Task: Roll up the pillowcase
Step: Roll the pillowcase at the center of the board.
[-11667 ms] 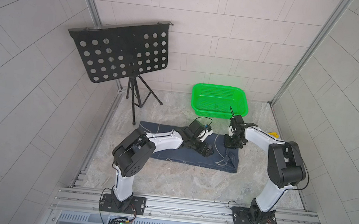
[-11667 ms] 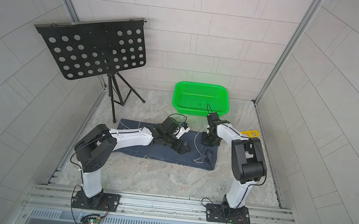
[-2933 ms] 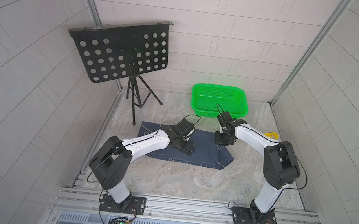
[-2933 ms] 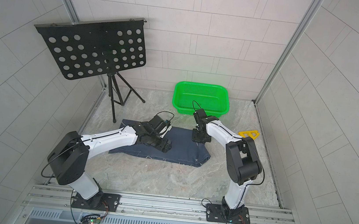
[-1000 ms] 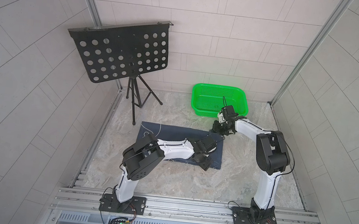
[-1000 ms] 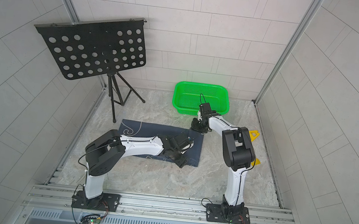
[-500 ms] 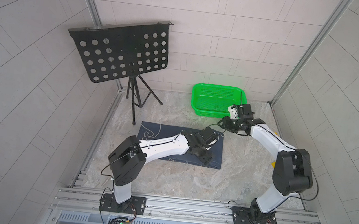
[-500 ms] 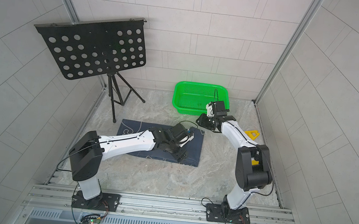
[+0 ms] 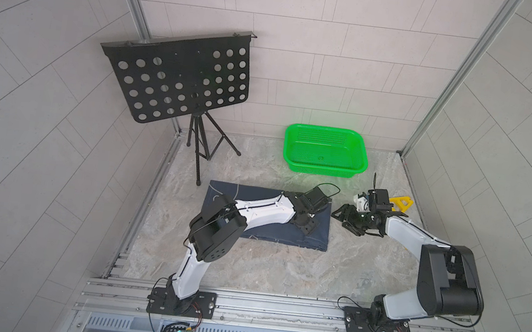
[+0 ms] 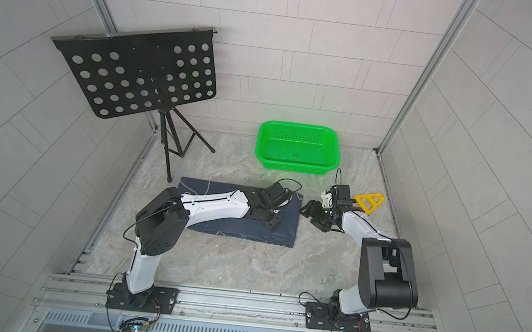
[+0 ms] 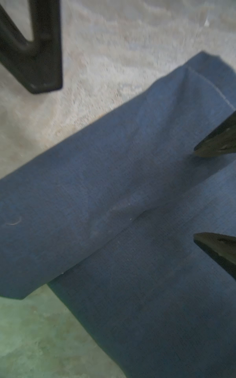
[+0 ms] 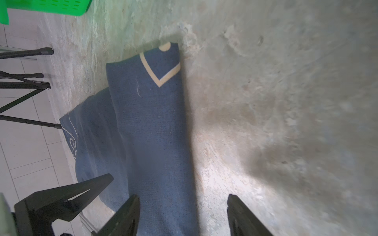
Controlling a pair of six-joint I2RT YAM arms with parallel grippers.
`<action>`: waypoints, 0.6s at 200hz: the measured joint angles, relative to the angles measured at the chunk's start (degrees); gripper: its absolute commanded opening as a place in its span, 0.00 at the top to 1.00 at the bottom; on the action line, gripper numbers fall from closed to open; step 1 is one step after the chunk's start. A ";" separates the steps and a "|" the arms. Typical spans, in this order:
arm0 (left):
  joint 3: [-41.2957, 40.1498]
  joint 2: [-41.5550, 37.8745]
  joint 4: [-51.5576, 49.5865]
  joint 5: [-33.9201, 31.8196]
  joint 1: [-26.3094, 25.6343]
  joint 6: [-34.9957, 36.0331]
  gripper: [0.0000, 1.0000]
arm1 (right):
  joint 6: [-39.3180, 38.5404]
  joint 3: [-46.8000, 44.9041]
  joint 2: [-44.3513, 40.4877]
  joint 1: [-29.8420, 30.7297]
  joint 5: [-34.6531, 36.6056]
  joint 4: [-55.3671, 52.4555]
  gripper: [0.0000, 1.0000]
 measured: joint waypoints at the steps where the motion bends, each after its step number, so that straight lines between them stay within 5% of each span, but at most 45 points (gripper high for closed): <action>1: 0.00 0.04 0.00 -0.04 0.00 0.00 0.35 | 0.20 -0.09 0.20 -0.02 -0.20 0.33 0.30; 120: -3.32 1.20 1.14 -2.23 -0.48 1.44 0.39 | 8.48 -2.43 12.26 0.42 -13.11 22.21 0.41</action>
